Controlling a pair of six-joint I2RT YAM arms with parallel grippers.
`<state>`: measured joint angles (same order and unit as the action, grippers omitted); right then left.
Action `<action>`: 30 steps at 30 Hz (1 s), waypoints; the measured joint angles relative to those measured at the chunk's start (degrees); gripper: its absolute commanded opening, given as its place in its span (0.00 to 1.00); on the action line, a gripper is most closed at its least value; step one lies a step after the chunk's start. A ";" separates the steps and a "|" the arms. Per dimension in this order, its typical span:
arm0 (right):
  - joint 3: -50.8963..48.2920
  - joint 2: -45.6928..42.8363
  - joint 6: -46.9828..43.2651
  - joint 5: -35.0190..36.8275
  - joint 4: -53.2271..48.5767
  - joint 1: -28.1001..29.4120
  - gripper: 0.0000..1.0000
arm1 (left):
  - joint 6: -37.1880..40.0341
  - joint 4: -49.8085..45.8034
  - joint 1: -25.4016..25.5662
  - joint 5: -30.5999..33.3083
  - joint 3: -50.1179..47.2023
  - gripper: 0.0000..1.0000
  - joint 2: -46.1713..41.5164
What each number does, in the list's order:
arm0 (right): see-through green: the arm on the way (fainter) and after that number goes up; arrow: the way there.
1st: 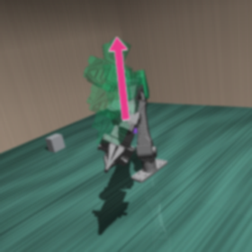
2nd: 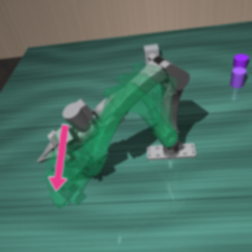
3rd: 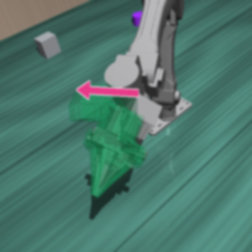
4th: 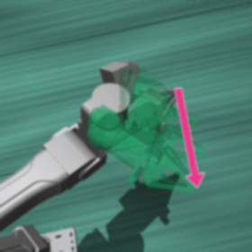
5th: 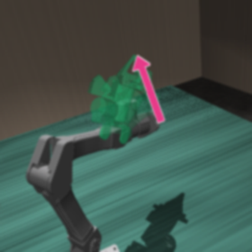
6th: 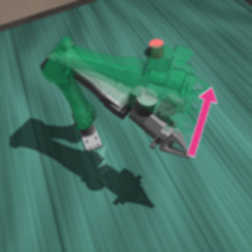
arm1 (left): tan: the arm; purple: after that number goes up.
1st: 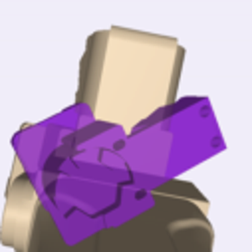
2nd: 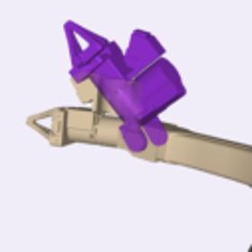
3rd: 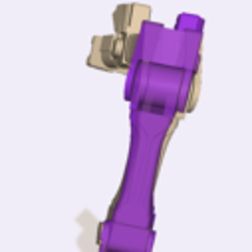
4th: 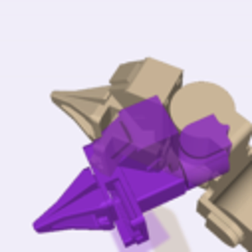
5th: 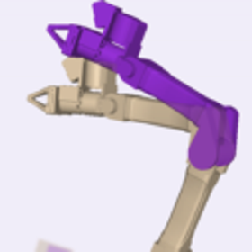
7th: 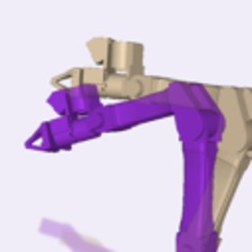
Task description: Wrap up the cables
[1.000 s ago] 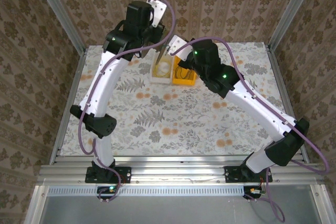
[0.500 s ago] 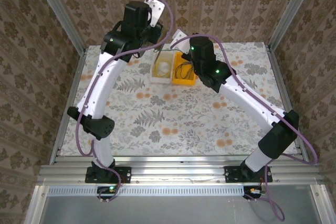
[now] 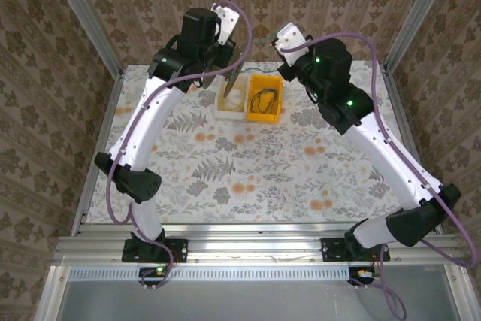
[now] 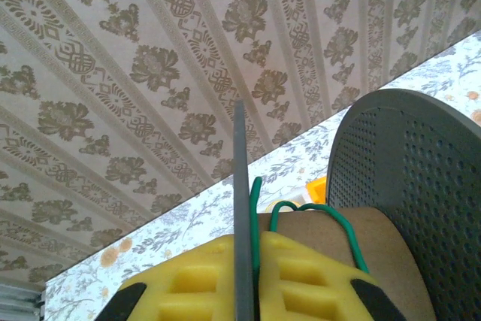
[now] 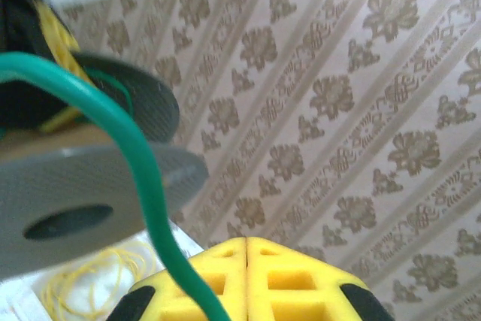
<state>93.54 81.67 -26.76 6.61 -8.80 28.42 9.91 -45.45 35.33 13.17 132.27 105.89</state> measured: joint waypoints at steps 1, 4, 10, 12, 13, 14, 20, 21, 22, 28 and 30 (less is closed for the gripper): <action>0.85 0.02 1.20 -1.57 0.00 -0.50 0.00 | -0.02 0.26 0.11 -0.37 -0.44 0.00 -0.24; 2.99 0.35 4.50 -5.92 -0.11 -2.86 0.00 | 0.02 1.38 0.63 -1.81 -2.73 0.00 -1.36; 10.08 4.92 11.56 -13.03 1.55 -8.24 0.00 | 1.68 2.62 2.43 -5.70 -8.92 0.00 -4.79; 11.98 7.08 13.53 -14.60 2.21 -9.64 0.00 | 2.49 3.45 2.84 -7.26 -11.32 0.00 -6.34; 13.16 8.39 14.38 -15.21 2.38 -10.27 0.00 | 3.15 4.09 3.02 -8.09 -12.87 0.00 -7.43; 14.38 9.57 15.08 -15.78 2.36 -10.73 0.00 | 3.58 4.68 3.19 -8.83 -14.38 0.00 -8.50; 24.06 18.95 16.96 -19.10 0.63 -13.27 0.00 | 5.51 11.32 3.21 -16.44 -23.19 0.00 -16.85; 25.31 20.37 16.98 -19.69 0.33 -13.60 0.00 | 5.86 12.44 3.19 -17.79 -24.13 0.00 -18.16; 26.27 21.51 17.09 -20.44 -0.04 -13.88 0.00 | 6.29 13.70 3.13 -19.19 -24.87 0.00 -19.39; 28.17 25.33 19.91 -26.16 -0.24 -15.19 0.00 | 6.08 20.15 -1.64 -27.87 -29.11 0.00 -23.28; 26.56 25.40 21.66 -28.06 1.60 -15.65 0.00 | 3.98 22.25 -4.94 -32.76 -31.26 0.00 -23.56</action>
<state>120.09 107.07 -5.10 -21.45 -7.20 12.78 13.89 -23.20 30.39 -19.59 101.01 82.32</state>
